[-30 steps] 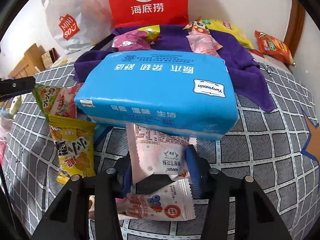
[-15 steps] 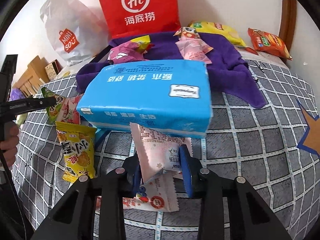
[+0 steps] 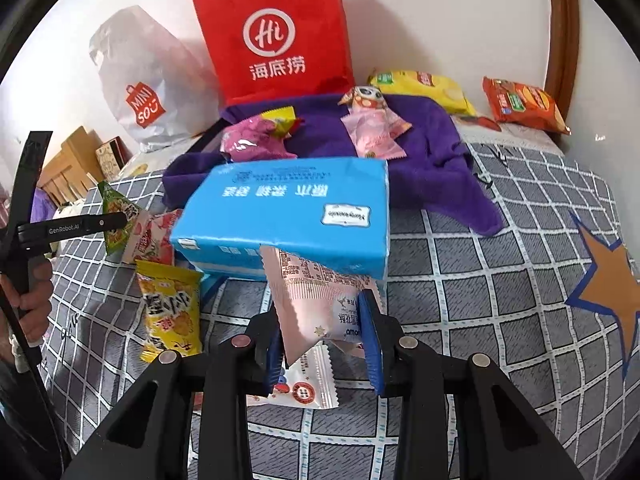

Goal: Organize snacks
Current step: 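Lift and carry the green bag and pink-white packet over the purple towel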

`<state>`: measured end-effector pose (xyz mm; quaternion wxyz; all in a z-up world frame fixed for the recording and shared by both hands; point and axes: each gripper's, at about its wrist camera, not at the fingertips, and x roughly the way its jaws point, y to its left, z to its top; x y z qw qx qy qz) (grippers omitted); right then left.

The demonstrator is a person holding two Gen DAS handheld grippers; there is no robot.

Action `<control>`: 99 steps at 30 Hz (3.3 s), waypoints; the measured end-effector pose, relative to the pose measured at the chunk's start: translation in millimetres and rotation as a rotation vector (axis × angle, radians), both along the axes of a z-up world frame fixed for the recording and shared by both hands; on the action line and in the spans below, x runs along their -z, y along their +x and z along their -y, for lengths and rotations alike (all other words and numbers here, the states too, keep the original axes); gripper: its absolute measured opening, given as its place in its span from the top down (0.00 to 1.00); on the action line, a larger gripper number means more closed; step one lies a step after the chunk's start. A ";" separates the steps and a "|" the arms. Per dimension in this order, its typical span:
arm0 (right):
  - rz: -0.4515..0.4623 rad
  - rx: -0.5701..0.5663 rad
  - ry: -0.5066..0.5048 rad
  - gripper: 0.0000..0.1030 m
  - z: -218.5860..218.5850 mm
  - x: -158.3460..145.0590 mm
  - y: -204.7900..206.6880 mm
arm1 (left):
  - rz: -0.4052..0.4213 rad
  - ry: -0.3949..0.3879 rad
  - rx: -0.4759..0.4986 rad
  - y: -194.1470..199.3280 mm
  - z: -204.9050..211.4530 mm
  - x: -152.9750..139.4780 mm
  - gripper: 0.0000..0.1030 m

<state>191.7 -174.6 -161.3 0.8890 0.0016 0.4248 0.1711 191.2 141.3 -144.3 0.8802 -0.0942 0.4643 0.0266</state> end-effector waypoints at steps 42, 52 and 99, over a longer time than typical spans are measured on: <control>0.188 0.037 -0.011 0.68 -3.0 -102.6 78.3 | 0.142 -0.081 0.235 48.9 98.5 -100.3 0.67; 0.209 0.021 -0.022 0.68 -15.3 -114.8 129.2 | 0.155 -0.109 0.220 100.1 102.6 -107.5 0.67; 0.028 -0.010 -0.135 0.67 -28.7 -46.2 215.8 | 0.062 -0.145 0.186 166.5 90.0 -64.1 0.67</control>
